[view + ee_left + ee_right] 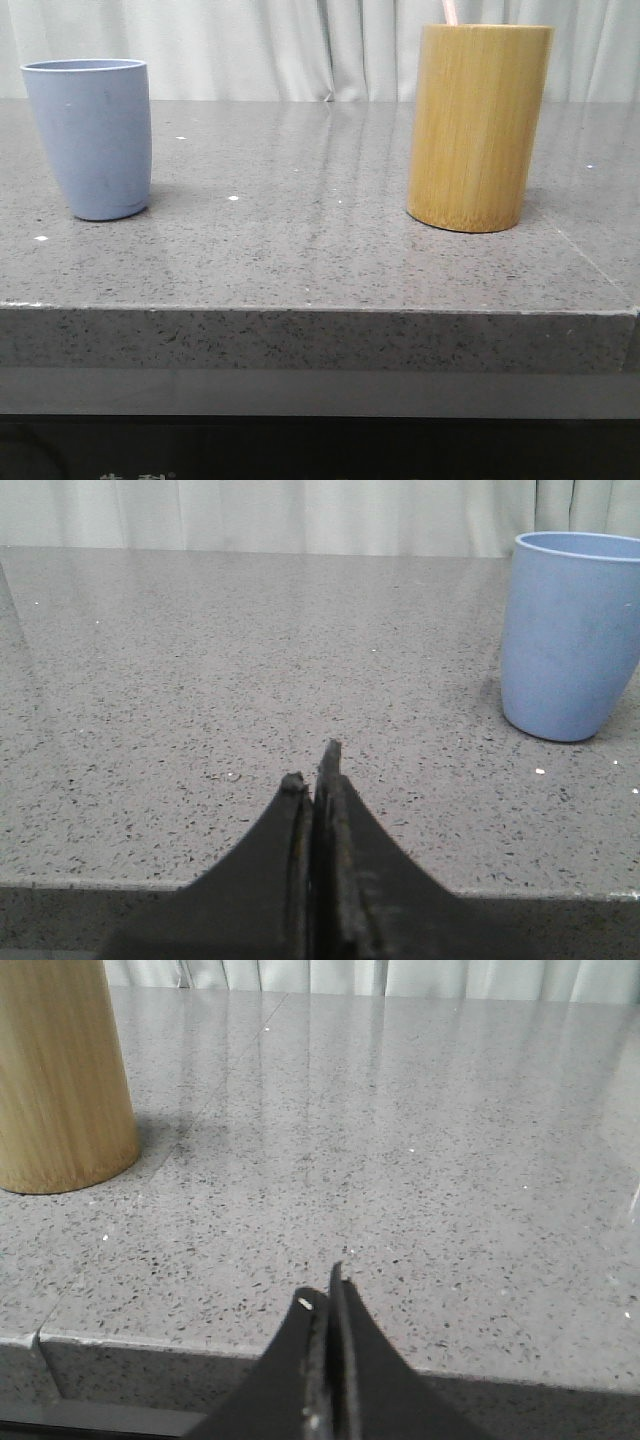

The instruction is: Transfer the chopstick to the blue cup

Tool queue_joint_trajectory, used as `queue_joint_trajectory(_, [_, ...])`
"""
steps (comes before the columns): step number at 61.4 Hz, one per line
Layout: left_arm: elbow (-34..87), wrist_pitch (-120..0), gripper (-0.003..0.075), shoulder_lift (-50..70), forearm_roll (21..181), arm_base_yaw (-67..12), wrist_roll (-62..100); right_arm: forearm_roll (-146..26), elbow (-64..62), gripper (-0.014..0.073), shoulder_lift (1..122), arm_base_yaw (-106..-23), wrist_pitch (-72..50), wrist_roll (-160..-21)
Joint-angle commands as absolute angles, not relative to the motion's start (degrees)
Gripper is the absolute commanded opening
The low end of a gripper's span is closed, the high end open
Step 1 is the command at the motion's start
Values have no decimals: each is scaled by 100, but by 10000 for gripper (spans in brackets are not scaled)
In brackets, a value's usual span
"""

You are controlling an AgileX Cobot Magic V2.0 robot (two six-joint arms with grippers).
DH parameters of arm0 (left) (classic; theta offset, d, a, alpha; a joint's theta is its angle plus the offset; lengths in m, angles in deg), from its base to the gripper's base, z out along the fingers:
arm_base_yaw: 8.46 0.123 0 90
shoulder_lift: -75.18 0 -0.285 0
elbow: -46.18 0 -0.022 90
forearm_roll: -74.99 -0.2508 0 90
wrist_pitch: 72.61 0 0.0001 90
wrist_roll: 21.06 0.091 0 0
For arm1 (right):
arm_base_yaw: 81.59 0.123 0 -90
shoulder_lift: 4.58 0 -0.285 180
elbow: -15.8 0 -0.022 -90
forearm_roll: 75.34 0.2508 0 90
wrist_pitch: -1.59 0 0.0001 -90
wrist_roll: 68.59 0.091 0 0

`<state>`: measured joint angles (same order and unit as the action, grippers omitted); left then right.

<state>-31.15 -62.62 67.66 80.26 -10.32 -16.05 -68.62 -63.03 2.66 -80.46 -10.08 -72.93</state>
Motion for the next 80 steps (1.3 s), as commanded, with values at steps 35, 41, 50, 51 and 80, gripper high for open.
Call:
queue_joint_trajectory(35, [-3159,-6742,-19,6904,8040,-1022,-1661,-6847,-6268,-124,173,-8069,-514,-7337])
queue_joint_trajectory(41, [-3159,-6742,-19,6904,8040,-1022,-1661,-6847,-6268,-124,173,-8069,-514,-7337])
queue_joint_trajectory(50, [-3159,-6742,-19,6904,8040,-1022,-1661,-6847,-6268,-124,173,-8069,-514,-7337])
queue_joint_trajectory(51, [-3159,-6742,-19,6904,8040,-1022,-1661,-6847,-6268,-124,173,-8069,-514,-7337])
queue_joint_trajectory(80, [-3159,-6921,-19,6904,8040,-1022,-1661,-6847,-6268,-124,173,-8069,-495,-7337])
